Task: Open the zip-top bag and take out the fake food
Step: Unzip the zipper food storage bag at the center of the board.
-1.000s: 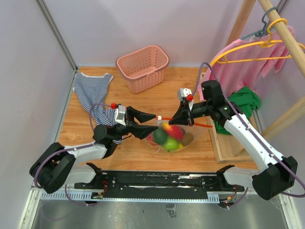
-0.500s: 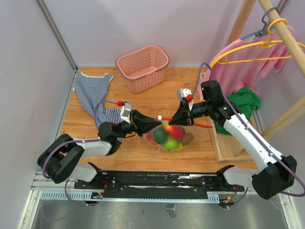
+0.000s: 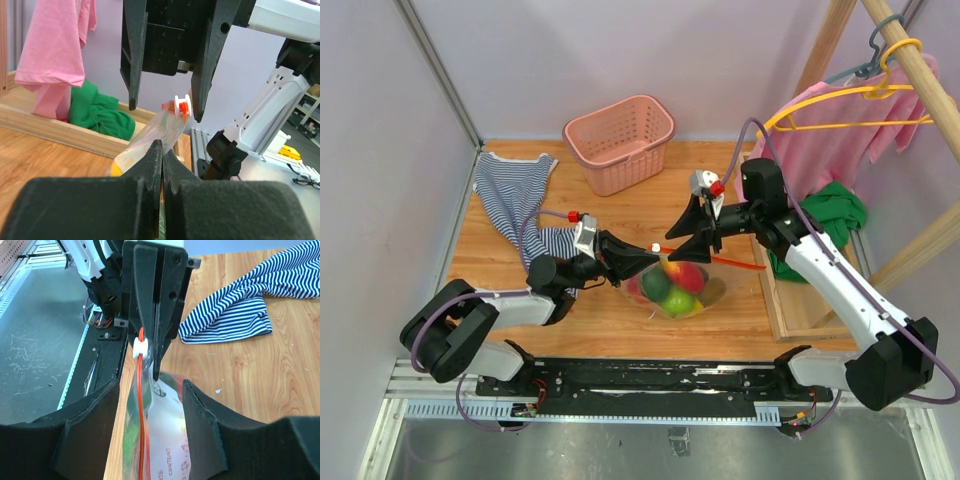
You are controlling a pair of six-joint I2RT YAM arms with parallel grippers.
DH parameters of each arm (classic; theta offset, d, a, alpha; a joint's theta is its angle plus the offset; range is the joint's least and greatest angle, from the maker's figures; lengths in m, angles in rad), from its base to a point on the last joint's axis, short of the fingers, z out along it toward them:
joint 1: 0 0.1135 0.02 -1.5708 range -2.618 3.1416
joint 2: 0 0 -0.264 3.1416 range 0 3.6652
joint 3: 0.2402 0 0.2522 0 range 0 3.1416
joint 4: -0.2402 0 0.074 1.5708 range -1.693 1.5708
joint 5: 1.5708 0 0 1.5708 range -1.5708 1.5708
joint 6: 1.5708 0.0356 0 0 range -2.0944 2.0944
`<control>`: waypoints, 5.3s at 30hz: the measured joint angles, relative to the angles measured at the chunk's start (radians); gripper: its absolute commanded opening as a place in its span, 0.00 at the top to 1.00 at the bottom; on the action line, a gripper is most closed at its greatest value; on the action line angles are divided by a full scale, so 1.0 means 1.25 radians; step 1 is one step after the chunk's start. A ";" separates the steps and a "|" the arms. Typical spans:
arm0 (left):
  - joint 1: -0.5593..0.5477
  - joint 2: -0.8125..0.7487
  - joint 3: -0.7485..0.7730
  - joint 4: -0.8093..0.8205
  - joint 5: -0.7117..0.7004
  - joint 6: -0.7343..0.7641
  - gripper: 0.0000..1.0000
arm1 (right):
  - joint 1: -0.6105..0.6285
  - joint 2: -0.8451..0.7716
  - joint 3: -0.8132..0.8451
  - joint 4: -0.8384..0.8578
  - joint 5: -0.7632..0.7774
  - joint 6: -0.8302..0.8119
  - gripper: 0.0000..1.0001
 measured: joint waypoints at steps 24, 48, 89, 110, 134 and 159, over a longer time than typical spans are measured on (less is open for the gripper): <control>0.000 0.002 0.001 -0.004 -0.003 -0.003 1.00 | 0.090 0.027 0.034 0.026 0.066 0.069 0.65; -0.001 -0.022 0.000 -0.049 -0.013 0.011 1.00 | 0.090 0.028 0.047 0.024 0.071 0.070 0.99; -0.006 -0.176 -0.088 -0.120 -0.090 0.077 1.00 | 0.070 0.005 0.031 -0.099 0.089 -0.115 0.99; 0.080 -0.154 -0.112 -0.061 -0.094 -0.056 1.00 | 0.016 0.003 0.039 -0.247 0.110 -0.284 0.99; 0.131 -0.084 0.007 -0.107 -0.005 -0.078 1.00 | -0.053 0.034 0.160 -0.498 0.225 -0.459 0.99; 0.169 0.118 0.153 -0.015 0.065 -0.128 1.00 | -0.233 -0.029 0.144 -0.566 0.338 -0.524 0.99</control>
